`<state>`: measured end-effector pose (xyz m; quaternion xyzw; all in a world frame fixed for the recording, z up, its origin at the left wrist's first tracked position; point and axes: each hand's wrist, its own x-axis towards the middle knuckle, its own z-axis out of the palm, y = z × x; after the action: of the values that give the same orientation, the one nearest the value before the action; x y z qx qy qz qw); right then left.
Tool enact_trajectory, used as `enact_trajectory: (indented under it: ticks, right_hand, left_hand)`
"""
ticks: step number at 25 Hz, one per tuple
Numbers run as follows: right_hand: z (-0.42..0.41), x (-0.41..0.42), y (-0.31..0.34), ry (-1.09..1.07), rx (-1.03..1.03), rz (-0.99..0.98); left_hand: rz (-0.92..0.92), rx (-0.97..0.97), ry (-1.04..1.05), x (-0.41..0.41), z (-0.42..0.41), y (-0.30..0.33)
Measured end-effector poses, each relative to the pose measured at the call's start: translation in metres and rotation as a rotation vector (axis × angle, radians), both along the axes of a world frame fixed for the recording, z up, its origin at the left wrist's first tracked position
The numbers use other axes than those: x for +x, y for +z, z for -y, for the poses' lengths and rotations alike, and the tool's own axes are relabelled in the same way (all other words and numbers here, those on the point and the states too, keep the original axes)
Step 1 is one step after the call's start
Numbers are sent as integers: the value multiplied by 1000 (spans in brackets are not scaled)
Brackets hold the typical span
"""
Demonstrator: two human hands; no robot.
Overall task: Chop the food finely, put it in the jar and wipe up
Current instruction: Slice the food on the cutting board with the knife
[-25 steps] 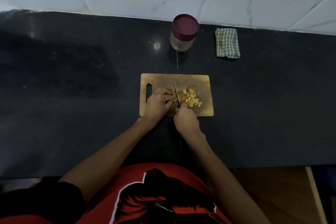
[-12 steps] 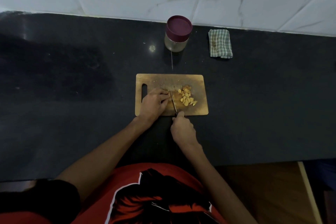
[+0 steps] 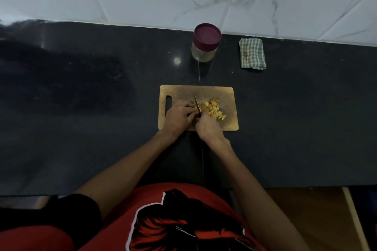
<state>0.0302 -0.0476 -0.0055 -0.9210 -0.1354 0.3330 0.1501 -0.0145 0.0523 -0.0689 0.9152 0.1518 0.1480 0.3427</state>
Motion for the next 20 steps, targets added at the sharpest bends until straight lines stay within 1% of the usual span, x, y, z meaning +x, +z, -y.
enact_trajectory:
  ticks: [4, 9, 17, 20]
  right_hand:
    - [22, -17, -7, 12, -24, -6]
    - [37, -35, -10, 7, -38, 13]
    - [4, -7, -2, 8, -35, 30]
    - [9, -11, -7, 2, -53, 30]
  left_hand:
    - [10, 12, 29, 0, 2, 0]
    - [31, -52, 23, -1, 0, -2]
    - [5, -55, -8, -1, -2, -3]
    - [-9, -70, 16, 0, -2, -3]
